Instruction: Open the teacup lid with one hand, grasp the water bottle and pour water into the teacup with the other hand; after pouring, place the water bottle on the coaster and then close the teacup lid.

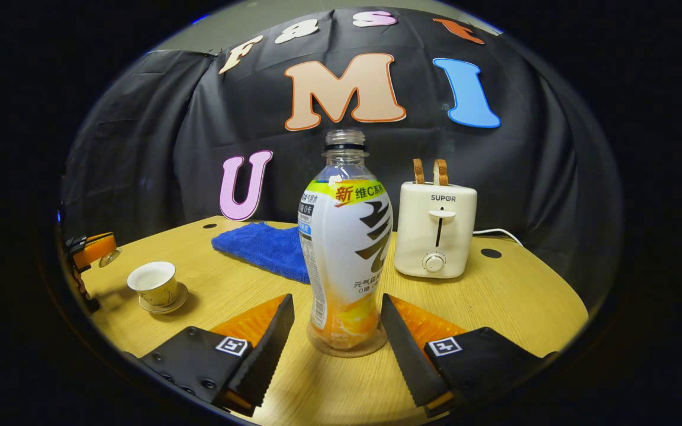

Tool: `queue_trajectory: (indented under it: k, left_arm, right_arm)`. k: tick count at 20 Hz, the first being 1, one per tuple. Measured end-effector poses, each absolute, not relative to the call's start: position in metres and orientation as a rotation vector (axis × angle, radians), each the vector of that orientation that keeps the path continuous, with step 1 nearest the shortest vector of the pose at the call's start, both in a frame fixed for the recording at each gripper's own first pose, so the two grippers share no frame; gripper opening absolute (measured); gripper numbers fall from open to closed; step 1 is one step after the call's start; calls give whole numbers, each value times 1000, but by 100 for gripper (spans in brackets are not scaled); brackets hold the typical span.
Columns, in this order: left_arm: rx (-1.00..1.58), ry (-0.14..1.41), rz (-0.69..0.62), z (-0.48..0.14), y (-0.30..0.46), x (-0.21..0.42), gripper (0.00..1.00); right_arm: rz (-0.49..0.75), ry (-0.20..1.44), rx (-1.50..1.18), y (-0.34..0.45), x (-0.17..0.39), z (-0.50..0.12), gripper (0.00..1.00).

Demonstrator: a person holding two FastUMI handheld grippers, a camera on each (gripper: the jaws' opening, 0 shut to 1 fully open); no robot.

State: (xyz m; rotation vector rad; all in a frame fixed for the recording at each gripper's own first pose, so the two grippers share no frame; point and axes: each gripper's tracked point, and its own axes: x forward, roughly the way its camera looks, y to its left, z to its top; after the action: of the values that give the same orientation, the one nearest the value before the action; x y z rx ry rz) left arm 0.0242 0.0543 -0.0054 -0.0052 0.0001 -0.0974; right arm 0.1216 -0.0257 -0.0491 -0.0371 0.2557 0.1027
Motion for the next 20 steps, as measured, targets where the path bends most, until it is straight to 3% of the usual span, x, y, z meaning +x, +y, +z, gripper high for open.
queue_trajectory:
  k: [12,18,20]
  left_arm:
    - [-10,5,-352,-5,-30,37,27]
    - [-8,12,-418,-6,-56,45,27]
    - [-3,18,-430,-7,-61,48,27]
  right_arm:
    - [21,163,-19,-40,78,-33,92]
    - [-37,-9,-6,-50,54,-4,94]
    - [-34,2,-6,-47,50,-7,91]
